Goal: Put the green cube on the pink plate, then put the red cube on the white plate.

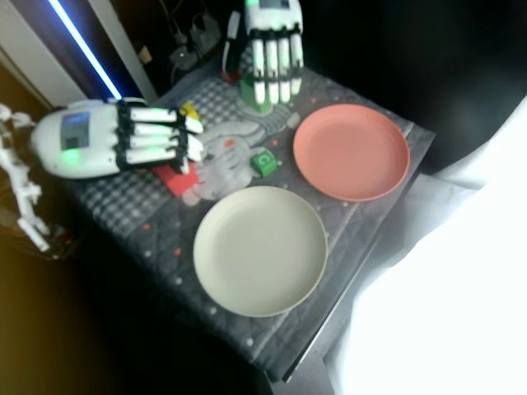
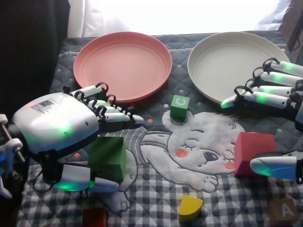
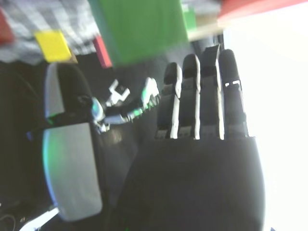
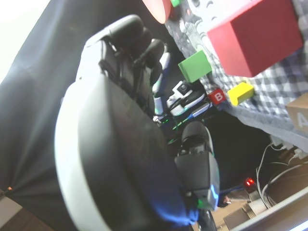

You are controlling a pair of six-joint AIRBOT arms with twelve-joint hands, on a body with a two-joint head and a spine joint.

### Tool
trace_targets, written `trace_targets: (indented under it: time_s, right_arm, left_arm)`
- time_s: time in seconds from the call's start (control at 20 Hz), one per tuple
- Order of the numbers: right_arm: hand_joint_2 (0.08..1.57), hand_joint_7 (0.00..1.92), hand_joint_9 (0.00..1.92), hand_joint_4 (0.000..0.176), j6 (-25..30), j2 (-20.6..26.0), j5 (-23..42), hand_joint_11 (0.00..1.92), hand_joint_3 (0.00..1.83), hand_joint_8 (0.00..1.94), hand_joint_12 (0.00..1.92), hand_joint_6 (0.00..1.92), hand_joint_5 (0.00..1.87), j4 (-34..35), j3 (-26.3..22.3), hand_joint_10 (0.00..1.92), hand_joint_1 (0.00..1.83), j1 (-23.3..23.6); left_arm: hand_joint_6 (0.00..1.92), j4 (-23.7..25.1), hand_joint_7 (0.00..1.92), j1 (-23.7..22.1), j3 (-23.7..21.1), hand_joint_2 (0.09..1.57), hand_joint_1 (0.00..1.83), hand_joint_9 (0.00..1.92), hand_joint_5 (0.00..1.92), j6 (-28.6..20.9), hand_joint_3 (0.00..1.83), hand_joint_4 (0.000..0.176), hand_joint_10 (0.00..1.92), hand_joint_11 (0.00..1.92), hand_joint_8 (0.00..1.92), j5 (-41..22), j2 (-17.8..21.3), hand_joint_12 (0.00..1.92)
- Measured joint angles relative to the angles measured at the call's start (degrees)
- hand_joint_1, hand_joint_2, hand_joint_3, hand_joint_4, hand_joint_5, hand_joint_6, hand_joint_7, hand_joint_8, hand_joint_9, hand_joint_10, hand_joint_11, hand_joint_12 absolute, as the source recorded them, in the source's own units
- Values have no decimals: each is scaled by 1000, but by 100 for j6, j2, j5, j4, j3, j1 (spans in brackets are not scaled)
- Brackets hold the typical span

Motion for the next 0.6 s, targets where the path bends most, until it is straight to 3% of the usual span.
trace_targets:
  time_s: [0.2, 0.4, 0.5, 0.55, 0.6]
  right_arm:
    - [1149, 364, 146, 0, 0, 0, 2, 0, 0, 509, 1626, 546, 197, 2, 0, 969, 130, 0]
    - [1186, 352, 119, 0, 0, -2, 4, 0, 9, 489, 1525, 606, 199, 4, 0, 934, 162, 0]
    - [1189, 372, 128, 0, 0, -2, 2, 0, 2, 358, 1463, 582, 209, 2, 0, 843, 185, 0]
    - [1186, 388, 137, 0, 0, -7, 4, 0, 0, 280, 1456, 524, 224, 4, 0, 800, 189, 0]
    - [1190, 410, 140, 0, 0, -7, 4, 0, 1, 218, 1466, 479, 243, 2, 0, 792, 203, 0]
  left_arm:
    - [11, 4, 441, -11, 140, 1005, 645, 414, 402, 9, 0, 0, 152, 0, 4, 238, -177, 1347]
    - [35, -90, 520, -11, 221, 1065, 743, 481, 499, 2, 14, 0, 166, 17, 24, 415, -225, 1361]
    - [23, -96, 690, -11, 238, 1170, 878, 625, 577, 2, 7, 0, 323, 198, 38, 446, -247, 1423]
    - [39, -109, 811, -11, 262, 1251, 948, 709, 659, -2, 6, 0, 599, 431, 87, 448, -260, 1488]
    - [1171, -105, 811, -11, 262, 1267, 1114, 764, 588, -4, 6, 0, 878, 612, 1115, 433, -260, 1536]
